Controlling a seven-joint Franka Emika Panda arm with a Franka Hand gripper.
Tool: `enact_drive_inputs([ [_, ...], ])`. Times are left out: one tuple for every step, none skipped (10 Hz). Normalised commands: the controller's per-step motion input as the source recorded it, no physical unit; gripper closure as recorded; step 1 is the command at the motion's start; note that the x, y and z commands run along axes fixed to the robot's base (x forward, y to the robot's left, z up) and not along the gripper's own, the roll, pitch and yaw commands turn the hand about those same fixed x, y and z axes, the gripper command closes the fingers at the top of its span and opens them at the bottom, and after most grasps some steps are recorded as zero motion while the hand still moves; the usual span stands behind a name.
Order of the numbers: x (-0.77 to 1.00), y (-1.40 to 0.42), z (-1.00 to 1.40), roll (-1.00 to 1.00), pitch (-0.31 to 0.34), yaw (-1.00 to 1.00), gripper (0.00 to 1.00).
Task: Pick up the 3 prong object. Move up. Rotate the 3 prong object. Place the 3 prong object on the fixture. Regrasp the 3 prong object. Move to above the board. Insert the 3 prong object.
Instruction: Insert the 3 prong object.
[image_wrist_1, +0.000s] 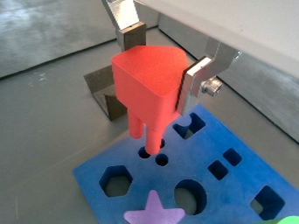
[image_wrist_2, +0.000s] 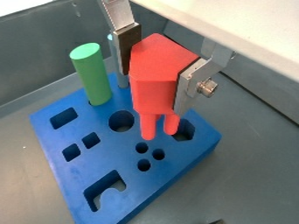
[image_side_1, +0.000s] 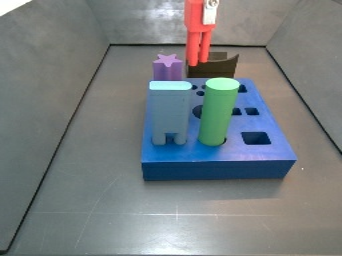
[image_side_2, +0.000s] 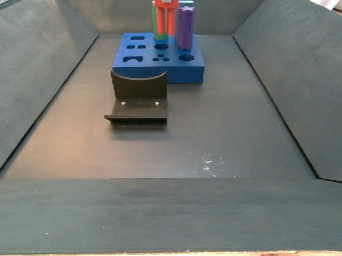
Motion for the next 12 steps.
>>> enact_drive_inputs([
  [0.14, 0.08, -0.31, 0.01, 0.000, -0.15, 1.00],
  [0.16, 0.06, -0.32, 0.02, 0.000, -0.07, 1.00],
  [0.16, 0.02, -0.30, 0.01, 0.000, 0.00, 1.00],
  [0.09, 0.00, -0.32, 0.00, 0.000, 0.01, 1.00],
  [0.11, 0.02, -0.30, 0.00, 0.000, 0.14, 1.00],
  [0.08, 0.04, -0.30, 0.00, 0.000, 0.16, 1.00],
  [0.03, 0.09, -0.29, 0.01, 0.000, 0.28, 1.00],
  [0.05, 0.07, -0.26, 0.02, -0.003, 0.42, 1.00],
  [0.03, 0.00, -0.23, 0.04, -0.001, 0.41, 1.00],
  [0.00, 0.00, -0.03, 0.00, -0.020, 0.27, 1.00],
  [0.00, 0.00, -0.03, 0.00, 0.000, 0.04, 1.00],
  [0.06, -0.07, -0.25, 0.02, 0.000, 0.29, 1.00],
])
